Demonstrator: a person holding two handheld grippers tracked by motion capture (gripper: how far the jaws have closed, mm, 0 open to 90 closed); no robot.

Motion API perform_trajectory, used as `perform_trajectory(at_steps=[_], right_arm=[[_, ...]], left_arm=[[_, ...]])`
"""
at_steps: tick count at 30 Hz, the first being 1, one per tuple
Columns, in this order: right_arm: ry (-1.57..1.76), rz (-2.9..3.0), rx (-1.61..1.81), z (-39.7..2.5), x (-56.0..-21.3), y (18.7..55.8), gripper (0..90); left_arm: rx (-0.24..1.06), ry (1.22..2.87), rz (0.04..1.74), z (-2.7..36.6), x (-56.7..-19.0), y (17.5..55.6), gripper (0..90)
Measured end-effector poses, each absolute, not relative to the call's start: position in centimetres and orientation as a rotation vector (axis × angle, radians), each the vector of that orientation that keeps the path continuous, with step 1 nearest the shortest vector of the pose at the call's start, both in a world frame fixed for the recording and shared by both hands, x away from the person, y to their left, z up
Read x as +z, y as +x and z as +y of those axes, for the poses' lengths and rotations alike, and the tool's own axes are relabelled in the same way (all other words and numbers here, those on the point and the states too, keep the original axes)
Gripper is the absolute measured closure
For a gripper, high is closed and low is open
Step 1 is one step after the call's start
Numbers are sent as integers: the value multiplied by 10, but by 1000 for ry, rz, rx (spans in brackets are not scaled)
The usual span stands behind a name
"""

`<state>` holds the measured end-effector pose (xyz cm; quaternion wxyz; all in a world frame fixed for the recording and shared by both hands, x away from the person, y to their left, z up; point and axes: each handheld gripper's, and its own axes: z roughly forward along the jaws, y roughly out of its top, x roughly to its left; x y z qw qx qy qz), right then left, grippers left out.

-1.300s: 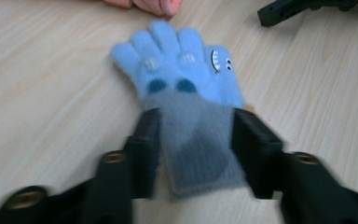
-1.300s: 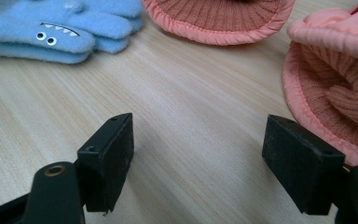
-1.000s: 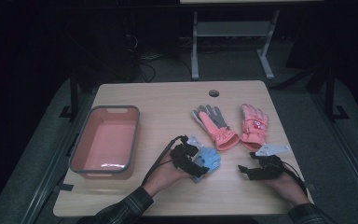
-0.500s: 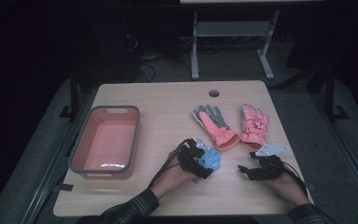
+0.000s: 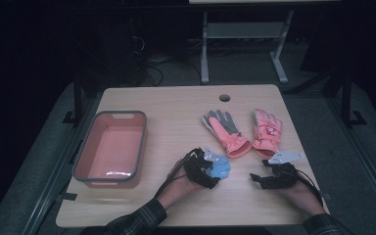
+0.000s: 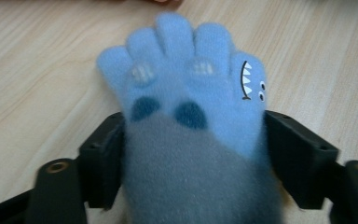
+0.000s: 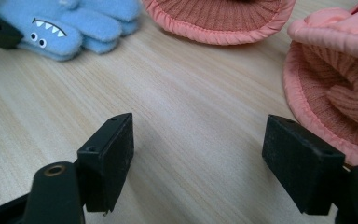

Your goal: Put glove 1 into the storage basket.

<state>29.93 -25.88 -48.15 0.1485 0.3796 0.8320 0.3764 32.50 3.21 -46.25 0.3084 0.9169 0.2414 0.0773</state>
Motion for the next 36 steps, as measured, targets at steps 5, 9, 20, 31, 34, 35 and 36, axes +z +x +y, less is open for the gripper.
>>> perform_trajectory(at_steps=[5,9,20,31,34,35,36], right_arm=[[1087,2394,1080,-259,-482,299,243],[1089,2394,1080,-259,-482,299,243],[1083,2401,1077,-257,-481,299,238],[1090,2403,1064,-257,-482,301,171],[1104,2400,1059,-257,-482,300,160],[1106,2399,1058,-257,-482,300,157],[1106,2399,1058,-257,-482,300,157]], left_arm=[[209,2411,623,37,-461,328,479],[195,2413,601,40,-460,331,587],[149,2394,578,42,-461,335,757],[76,2313,622,61,-446,347,770],[69,2289,635,68,-438,348,770],[67,2290,638,71,-434,348,770],[70,2287,638,73,-431,348,770]])
